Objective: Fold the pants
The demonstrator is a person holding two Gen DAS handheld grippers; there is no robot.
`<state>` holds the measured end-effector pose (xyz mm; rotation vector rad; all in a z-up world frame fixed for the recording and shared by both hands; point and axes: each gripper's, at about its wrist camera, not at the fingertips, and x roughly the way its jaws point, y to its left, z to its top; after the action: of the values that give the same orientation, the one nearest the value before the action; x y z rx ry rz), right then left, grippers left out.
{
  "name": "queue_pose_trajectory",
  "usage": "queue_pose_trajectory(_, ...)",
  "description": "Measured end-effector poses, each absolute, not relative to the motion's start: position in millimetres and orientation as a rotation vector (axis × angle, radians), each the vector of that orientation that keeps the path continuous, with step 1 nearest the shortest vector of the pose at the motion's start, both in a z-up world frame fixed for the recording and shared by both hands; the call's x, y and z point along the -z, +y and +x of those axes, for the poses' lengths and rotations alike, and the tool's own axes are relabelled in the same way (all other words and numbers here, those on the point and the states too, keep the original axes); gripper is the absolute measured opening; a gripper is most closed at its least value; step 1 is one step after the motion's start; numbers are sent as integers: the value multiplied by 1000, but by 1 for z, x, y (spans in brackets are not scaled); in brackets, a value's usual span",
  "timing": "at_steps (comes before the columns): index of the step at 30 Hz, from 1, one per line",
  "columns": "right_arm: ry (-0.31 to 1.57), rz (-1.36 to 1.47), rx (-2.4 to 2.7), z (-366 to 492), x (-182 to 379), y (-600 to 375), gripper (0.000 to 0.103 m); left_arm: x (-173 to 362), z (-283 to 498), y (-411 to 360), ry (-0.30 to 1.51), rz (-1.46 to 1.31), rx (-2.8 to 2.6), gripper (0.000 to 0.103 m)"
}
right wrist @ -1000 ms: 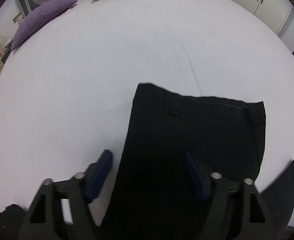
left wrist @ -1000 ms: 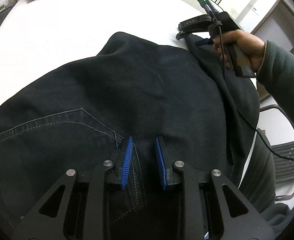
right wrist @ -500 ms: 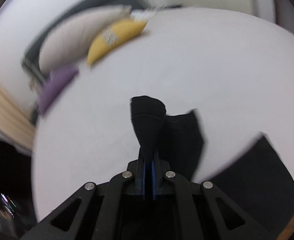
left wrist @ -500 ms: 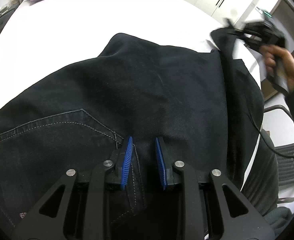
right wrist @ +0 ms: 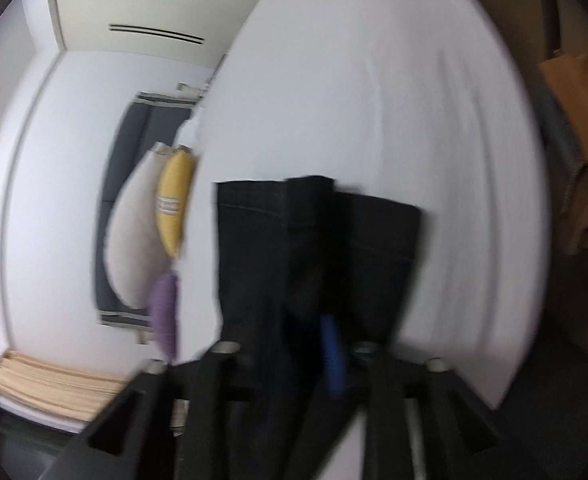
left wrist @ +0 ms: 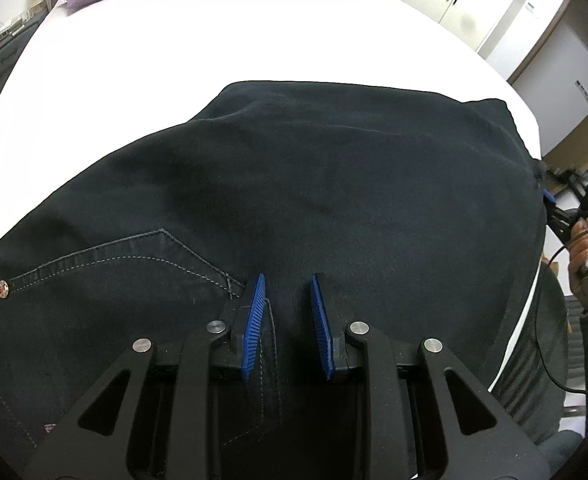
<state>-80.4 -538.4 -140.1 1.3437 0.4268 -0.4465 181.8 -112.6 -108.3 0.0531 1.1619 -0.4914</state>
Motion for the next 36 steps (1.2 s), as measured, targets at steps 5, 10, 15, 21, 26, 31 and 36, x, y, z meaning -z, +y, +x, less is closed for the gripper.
queue_pose_trajectory(5,396,1321,417,-68,129,-536,75,105,177,-124,1162,77,463,23)
queue_pose_trajectory(10,494,1321,460,-69,144,-539,5,103,175,-134,1163,90,456,23)
queue_pose_trajectory(15,460,1335,471,-85,133,-538,4,103,176,-136,1165,94,449,23)
queue_pose_trajectory(21,435,1355,476,-95,124,-540,4,99,177,-137,1176,90,449,23)
queue_pose_trajectory(26,424,1381,476,-107,118,-539,4,97,173,-138,1177,67,475,23)
queue_pose_trajectory(31,492,1393,535,-103,141,-550,4,103,176,-139,1163,75,483,23)
queue_pose_trajectory(36,467,1349,526,-107,153,-561,2,102,165,-141,1154,136,523,23)
